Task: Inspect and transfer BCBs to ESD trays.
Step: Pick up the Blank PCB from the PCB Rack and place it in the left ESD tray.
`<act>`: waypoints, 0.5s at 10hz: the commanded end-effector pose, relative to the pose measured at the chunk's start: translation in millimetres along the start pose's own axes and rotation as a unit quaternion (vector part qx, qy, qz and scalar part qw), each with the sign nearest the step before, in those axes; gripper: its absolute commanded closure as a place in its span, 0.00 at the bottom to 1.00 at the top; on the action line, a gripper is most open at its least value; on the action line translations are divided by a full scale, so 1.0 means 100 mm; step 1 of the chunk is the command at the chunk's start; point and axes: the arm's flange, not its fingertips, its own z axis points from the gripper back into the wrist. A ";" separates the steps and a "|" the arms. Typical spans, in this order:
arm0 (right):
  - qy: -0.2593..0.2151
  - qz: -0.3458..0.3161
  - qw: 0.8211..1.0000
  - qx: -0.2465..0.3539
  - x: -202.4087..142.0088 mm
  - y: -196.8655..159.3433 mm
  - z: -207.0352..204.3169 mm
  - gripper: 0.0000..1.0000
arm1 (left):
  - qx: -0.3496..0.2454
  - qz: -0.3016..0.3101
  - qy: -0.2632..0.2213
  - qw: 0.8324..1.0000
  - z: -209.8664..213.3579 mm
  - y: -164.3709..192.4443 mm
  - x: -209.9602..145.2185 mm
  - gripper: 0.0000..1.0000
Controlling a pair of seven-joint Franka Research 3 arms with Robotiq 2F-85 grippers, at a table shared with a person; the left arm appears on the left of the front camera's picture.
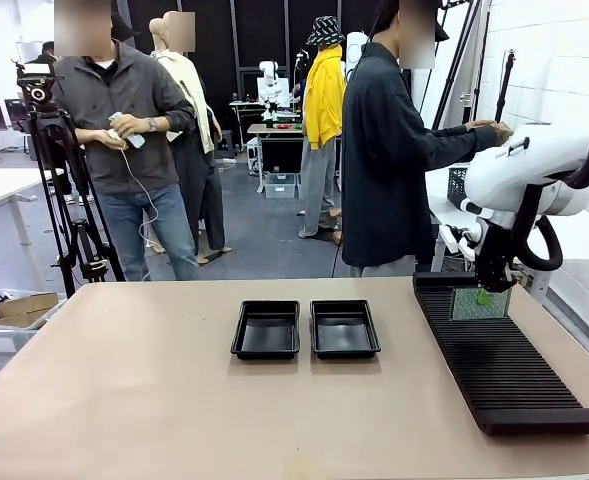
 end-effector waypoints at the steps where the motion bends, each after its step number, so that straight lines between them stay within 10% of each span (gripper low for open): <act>1: 0.034 0.000 0.999 -0.008 0.17 0.13 0.07 1.00 | 0.003 0.003 -0.002 1.000 0.02 -0.02 0.00 0.00; 5: 0.016 -0.089 0.996 0.000 0.45 0.17 0.25 1.00 | 0.003 0.003 -0.002 1.000 0.02 -0.02 0.00 0.00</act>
